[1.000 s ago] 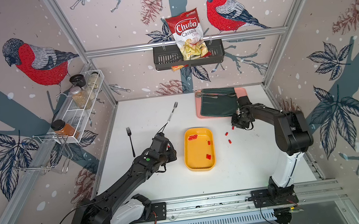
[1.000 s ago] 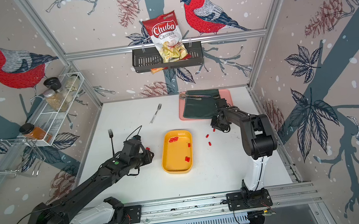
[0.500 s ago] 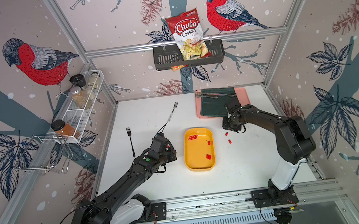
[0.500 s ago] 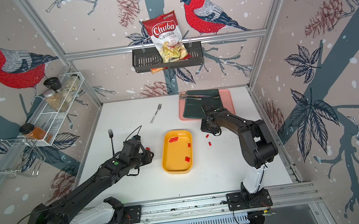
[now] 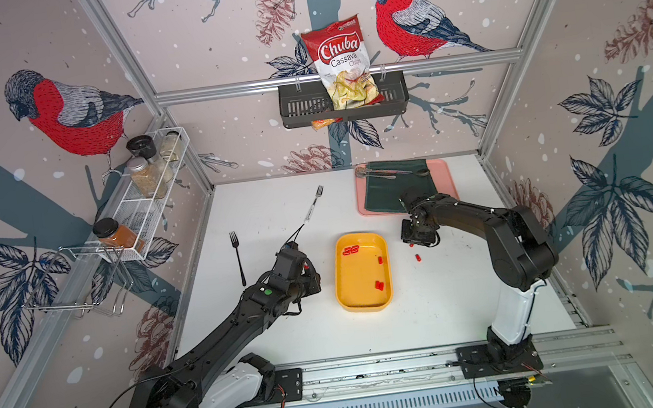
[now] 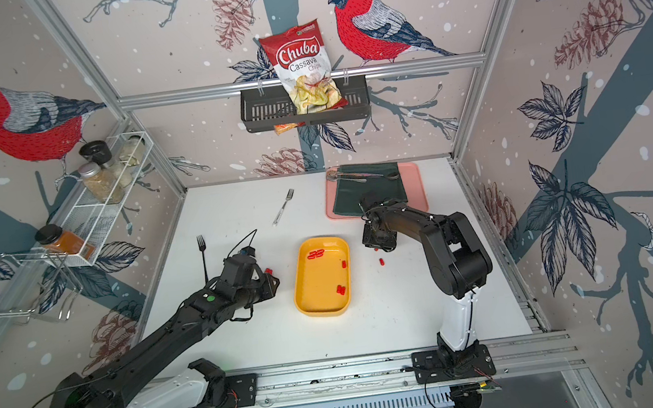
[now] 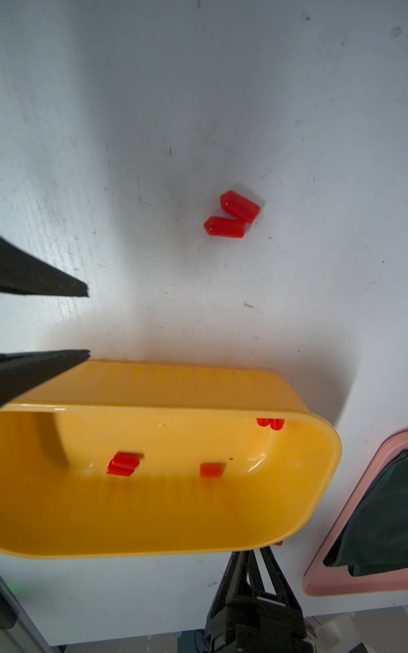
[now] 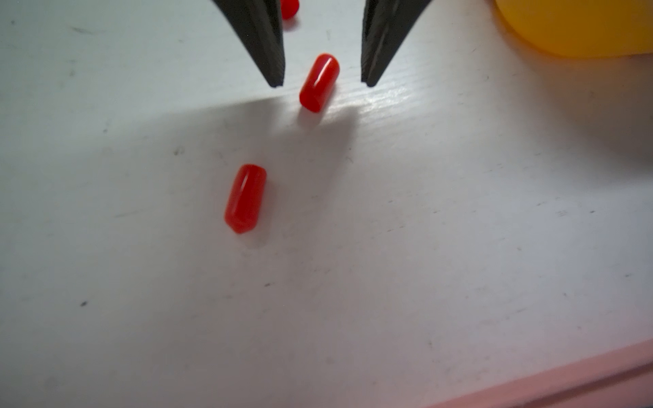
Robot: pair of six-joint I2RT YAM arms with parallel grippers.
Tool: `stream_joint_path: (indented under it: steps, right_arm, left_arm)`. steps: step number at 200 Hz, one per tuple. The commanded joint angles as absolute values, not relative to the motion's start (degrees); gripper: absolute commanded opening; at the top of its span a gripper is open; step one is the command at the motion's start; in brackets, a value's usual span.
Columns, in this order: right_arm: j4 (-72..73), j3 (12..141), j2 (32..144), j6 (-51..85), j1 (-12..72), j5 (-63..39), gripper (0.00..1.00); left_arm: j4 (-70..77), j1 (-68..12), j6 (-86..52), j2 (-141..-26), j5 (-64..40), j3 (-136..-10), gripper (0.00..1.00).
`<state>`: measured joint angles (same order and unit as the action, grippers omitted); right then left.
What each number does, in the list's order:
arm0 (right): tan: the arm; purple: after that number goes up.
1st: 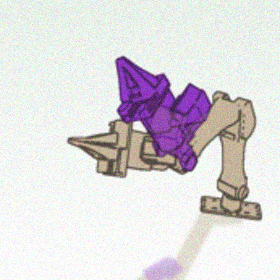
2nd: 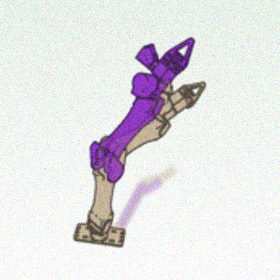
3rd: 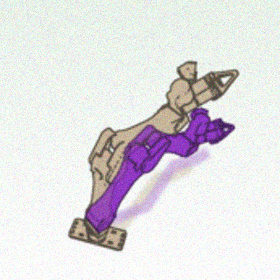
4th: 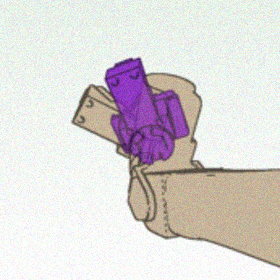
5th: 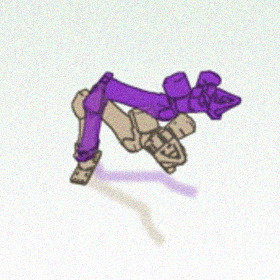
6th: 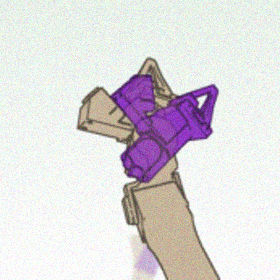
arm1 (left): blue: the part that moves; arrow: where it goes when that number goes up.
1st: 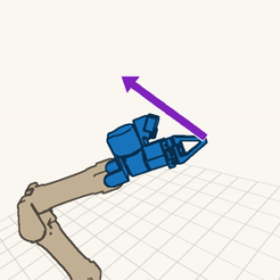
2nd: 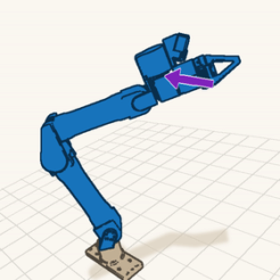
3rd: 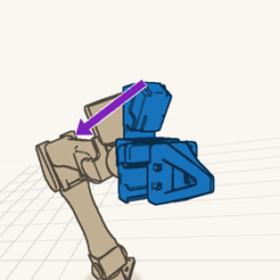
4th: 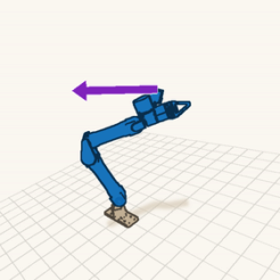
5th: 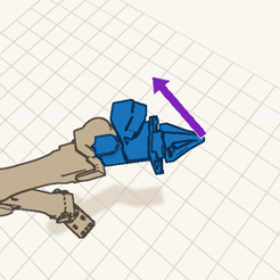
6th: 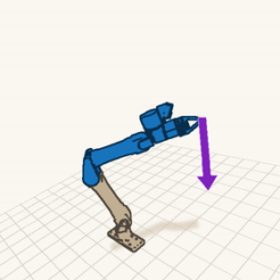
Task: Take the screw protection sleeves out of the storage box
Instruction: Pick up the screw protection sleeve from the center of the board.
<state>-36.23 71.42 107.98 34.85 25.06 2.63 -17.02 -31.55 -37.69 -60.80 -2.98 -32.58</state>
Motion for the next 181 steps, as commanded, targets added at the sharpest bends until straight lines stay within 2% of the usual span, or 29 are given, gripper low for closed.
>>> stream_joint_path:
  steps: [1, 34, 78, 96, 145, 181]
  right_arm:
    - [-37.53, 72.28, 109.21, 35.43, 25.21, 3.88, 0.39]
    - [-37.42, 73.27, 111.29, 35.07, 25.25, 4.24, 0.34]
    - [-37.96, 73.79, 113.01, 33.97, 25.18, 4.77, 0.11]
    - [-38.32, 73.25, 111.47, 33.40, 25.63, 4.94, 0.05]
    - [-42.47, 70.03, 102.16, 28.21, 26.27, 9.05, 0.04]
    - [-43.71, 65.25, 101.81, 25.54, 25.53, 13.19, 0.04]
  left_arm:
    - [-15.63, -31.38, -37.74, -60.80, -2.46, -32.52, 0.29]
    - [-15.71, -31.39, -37.52, -60.91, -1.98, -32.52, 0.29]
    - [-16.01, -31.37, -37.27, -61.00, -1.68, -32.82, 0.29]
    - [-16.14, -31.35, -37.10, -61.03, -1.63, -32.87, 0.29]
    - [-15.97, -31.37, -36.93, -61.53, -1.71, -33.00, 0.29]
    - [-15.28, -31.32, -37.10, -61.70, -1.93, -32.85, 0.29]
